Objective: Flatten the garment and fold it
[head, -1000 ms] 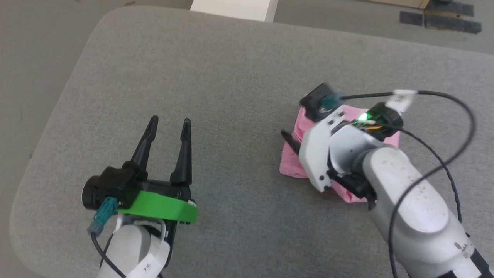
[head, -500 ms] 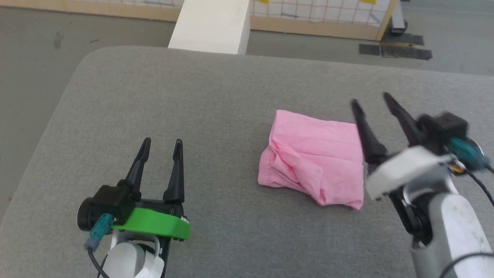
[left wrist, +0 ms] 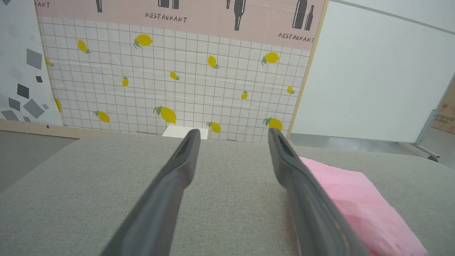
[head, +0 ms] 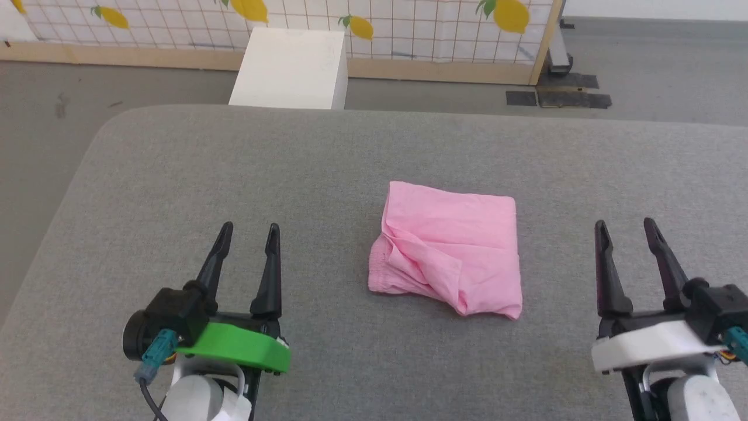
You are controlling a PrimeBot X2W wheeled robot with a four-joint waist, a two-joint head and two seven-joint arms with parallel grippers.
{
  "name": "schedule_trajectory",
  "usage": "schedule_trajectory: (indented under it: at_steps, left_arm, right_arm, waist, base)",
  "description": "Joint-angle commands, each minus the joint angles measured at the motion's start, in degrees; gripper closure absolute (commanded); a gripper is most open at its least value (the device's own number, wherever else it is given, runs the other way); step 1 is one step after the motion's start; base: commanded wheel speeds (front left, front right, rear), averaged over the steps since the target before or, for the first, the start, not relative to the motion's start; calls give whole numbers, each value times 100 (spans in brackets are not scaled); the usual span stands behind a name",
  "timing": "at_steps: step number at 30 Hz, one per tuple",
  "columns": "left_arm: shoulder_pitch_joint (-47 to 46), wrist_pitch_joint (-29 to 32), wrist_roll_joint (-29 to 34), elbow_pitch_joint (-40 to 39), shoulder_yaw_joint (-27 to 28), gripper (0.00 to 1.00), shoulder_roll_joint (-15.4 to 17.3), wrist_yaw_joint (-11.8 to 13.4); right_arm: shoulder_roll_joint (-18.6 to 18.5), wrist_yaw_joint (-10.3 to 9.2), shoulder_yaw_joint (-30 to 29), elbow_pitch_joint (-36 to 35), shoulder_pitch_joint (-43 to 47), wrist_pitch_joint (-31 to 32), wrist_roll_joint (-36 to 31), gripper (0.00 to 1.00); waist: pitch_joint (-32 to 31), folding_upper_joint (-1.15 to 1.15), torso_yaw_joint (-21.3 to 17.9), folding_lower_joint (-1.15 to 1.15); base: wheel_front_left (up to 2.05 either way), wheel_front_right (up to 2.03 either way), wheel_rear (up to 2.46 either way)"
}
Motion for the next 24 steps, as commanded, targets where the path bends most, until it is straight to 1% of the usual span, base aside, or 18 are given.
schedule_trajectory:
  at_steps: [1,11,24]
  left_arm:
    - [101,-21,27,37,-9,0,-11,-22]
    - [210,-21,34,210,51,0,-12,-22]
    - [230,-21,40,195,113,0,-12,-22]
  right_arm:
    - [18,-8,-5,15,112,-69,-18,0]
    - [19,-8,-7,-47,552,-152,-101,0]
    - [19,-8,57,-26,562,-166,-86,0]
  waist:
    - [-64,0,-66,0]
    - [-181,0,-221,0]
    - [-138,0,-302,0]
  base:
    - [0,0,0]
    - [0,0,0]
    - [0,0,0]
